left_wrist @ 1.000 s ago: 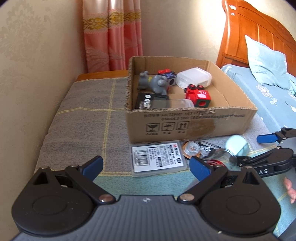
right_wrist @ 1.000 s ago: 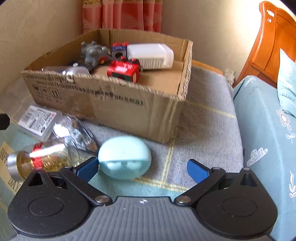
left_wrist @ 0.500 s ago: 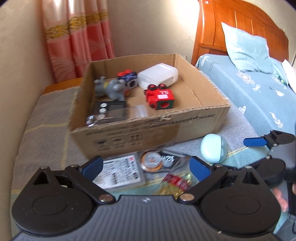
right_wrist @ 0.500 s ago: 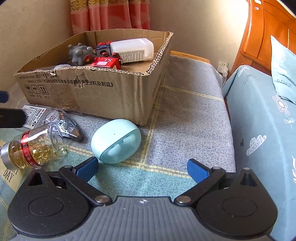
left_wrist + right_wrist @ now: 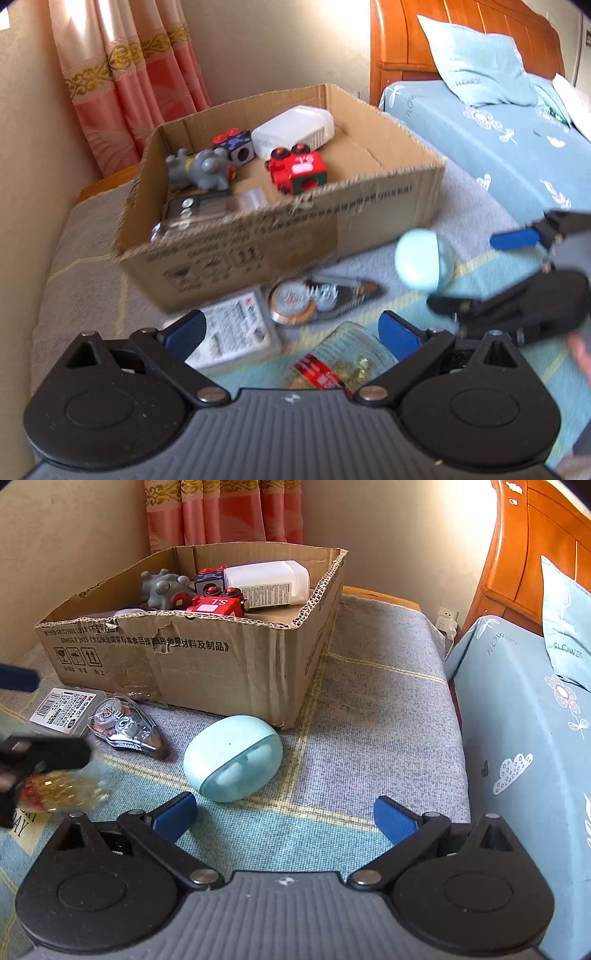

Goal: Organize rigid objects
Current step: 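Grasp gold capsule jar with left tool while right tool approaches pale blue case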

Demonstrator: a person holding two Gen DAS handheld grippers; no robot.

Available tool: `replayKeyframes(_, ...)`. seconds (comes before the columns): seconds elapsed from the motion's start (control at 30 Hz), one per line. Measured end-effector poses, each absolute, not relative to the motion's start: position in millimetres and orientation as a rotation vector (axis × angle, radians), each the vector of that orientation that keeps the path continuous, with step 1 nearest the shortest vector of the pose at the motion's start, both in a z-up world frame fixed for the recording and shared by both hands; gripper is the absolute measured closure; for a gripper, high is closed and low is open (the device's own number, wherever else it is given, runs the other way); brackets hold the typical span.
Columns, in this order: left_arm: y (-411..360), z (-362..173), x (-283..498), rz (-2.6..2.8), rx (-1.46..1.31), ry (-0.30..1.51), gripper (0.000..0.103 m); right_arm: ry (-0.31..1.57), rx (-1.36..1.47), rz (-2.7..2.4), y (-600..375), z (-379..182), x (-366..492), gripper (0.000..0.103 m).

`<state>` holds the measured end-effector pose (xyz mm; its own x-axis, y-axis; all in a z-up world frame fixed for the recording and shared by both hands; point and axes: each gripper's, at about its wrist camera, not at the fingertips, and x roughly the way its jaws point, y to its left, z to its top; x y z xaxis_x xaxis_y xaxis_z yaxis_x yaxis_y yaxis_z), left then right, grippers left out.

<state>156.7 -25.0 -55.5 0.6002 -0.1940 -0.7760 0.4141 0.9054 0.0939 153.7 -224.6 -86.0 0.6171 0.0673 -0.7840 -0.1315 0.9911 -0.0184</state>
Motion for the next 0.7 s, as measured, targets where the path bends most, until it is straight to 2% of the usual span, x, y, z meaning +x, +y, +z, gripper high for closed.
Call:
replayKeyframes(0.37, 20, -64, 112, -0.289, 0.24, 0.867, 0.004, 0.902, -0.075, 0.108, -224, -86, 153, 0.0)
replayKeyframes(0.7, 26, -77, 118, -0.315, 0.234, 0.859, 0.003, 0.915, -0.068, 0.09, -222, -86, 154, 0.0)
